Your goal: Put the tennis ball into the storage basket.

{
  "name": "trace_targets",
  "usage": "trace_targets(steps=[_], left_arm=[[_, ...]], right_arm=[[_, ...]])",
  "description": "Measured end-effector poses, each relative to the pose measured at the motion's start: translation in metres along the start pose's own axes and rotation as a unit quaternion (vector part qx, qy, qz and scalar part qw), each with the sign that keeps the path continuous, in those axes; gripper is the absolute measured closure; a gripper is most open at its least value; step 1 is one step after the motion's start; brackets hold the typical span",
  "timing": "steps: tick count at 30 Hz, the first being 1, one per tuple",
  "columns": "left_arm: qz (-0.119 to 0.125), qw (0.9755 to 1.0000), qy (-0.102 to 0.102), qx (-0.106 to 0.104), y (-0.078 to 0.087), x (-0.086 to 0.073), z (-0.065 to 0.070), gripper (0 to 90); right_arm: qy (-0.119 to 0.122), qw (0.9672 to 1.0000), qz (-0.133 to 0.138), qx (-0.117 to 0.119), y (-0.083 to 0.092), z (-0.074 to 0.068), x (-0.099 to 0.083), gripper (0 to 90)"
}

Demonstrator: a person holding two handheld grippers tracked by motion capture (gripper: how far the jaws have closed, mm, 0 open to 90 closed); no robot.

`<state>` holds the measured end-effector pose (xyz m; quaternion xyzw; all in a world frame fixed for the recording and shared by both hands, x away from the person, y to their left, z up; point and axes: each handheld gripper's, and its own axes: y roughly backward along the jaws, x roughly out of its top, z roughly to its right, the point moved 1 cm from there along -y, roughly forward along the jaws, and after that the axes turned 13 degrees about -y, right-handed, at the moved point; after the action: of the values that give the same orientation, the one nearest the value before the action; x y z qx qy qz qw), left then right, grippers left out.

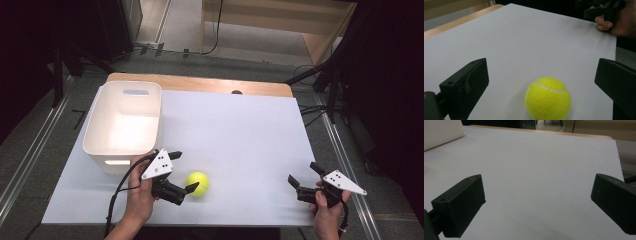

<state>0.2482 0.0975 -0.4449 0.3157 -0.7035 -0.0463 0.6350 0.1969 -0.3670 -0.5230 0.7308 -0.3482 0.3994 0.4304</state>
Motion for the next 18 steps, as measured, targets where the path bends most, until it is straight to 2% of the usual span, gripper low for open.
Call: trace_targets(steps=[5,18], left_arm=[[-0.008,0.9999,0.001,-0.012,-0.006,-0.001,0.001,0.0],[-0.029,0.9993,0.002,-0.023,-0.016,-0.005,0.001,0.0]], right_arm=[[0.000,1.0000,0.000,0.000,0.000,0.000,0.000,0.0],[0.003,1.0000,0.000,-0.002,0.000,0.000,0.000,0.0]])
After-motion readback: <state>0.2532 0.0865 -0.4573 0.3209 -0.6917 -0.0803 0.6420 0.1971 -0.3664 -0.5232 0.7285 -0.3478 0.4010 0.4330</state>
